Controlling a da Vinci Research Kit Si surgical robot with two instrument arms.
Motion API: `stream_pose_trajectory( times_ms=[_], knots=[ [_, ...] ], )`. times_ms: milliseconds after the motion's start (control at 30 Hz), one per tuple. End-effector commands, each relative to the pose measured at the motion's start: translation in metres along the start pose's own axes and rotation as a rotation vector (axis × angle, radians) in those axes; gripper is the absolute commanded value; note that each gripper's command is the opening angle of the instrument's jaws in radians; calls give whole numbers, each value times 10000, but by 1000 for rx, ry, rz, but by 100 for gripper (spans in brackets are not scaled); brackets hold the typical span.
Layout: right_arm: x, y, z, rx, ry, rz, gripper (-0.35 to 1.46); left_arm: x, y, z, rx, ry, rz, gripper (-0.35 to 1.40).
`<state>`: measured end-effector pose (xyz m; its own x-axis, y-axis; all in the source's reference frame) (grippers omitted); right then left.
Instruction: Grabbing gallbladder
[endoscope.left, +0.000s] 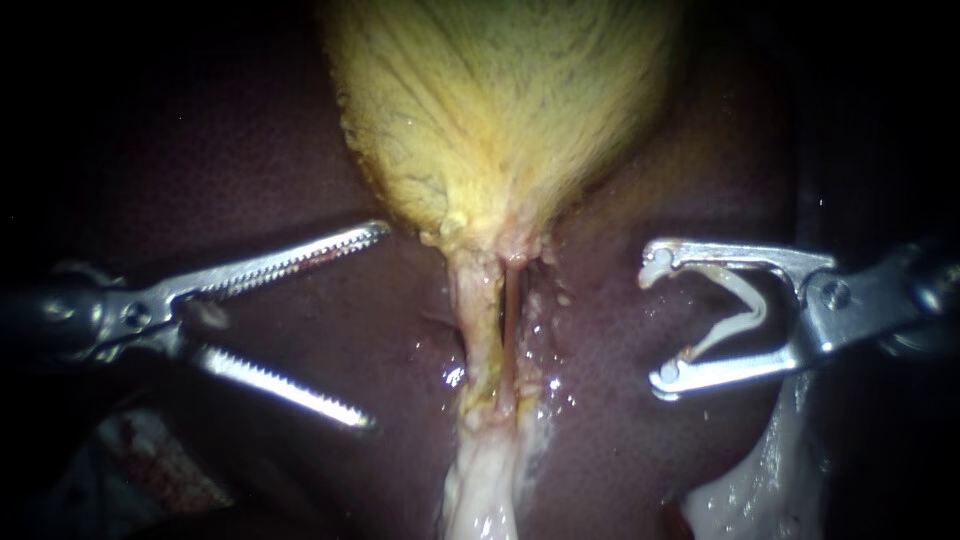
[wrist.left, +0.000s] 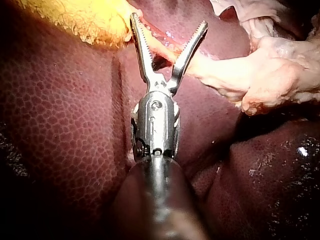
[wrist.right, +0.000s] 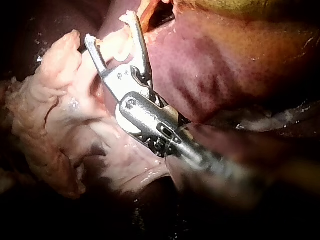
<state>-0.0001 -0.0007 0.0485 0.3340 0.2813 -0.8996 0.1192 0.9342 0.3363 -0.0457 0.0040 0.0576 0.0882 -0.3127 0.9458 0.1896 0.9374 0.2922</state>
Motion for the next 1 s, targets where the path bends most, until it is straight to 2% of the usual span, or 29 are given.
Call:
stream_pose_trajectory(
  times_ms=[33,133,367,433,567,833,1000],
  knots=[
    [0,0,0,0,0,0,60,0,0,0,0,0,0,108],
    [0,0,0,0,0,0,60,0,0,0,0,0,6,106],
    [0,0,0,0,0,0,60,3,3,4,-45,14,-129,100],
    [-1,0,0,0,0,0,60,5,6,8,-51,29,-160,96],
    [-1,0,1,0,0,-1,60,12,15,22,-57,80,-197,89],
    [-3,0,1,-1,0,-1,60,29,37,43,-64,124,-229,83],
    [-4,1,1,2,0,-1,60,33,50,54,-73,128,-233,83]
  ],
)
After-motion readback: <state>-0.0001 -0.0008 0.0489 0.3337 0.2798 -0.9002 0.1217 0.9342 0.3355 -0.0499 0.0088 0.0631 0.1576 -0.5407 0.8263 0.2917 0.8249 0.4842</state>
